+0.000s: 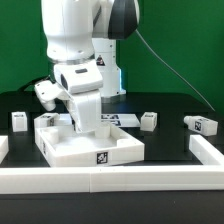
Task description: Assemble square table
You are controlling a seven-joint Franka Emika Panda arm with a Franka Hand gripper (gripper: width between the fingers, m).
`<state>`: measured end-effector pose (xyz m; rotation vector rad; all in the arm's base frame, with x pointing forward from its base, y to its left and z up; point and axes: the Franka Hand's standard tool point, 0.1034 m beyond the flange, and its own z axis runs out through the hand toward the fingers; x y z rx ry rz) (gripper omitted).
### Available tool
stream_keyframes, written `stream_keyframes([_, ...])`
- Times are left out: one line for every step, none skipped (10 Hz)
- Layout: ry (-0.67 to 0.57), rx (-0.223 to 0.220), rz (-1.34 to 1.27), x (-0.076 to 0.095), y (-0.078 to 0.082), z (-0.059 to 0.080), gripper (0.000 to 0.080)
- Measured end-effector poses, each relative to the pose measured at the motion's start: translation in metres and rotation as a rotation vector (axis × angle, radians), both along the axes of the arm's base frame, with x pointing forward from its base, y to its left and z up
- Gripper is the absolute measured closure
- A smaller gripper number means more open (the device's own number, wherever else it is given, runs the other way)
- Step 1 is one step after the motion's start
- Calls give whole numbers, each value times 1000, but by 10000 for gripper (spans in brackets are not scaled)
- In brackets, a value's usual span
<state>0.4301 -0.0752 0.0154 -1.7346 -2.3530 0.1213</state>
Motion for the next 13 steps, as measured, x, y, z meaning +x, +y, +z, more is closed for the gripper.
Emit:
stream_keyframes([0, 0, 0, 0, 0, 0, 731])
stream_keyframes([0, 0, 0, 0, 0, 0, 731])
stream_keyframes([1, -2, -8, 0, 1, 0, 731])
stream_keyframes([6, -17, -79, 2, 14, 0, 731])
stream_keyframes([4, -22, -112, 5, 27, 1, 731])
stream_keyframes([2, -26, -146, 8, 39, 1, 731])
stream_keyframes([1, -29, -174, 13, 54, 1, 731])
stream_keyframes([-6, -31, -202, 21, 67, 2, 731])
stream_keyframes([-10, -32, -237, 29, 85, 2, 731])
stream_keyframes([-16, -30, -255, 38, 103, 1, 731])
stream_keyframes([-22, -29, -262, 44, 113, 2, 731])
stream_keyframes([-28, -26, -260, 50, 123, 2, 731])
stream_keyframes([-33, -27, -270, 56, 131, 3, 731])
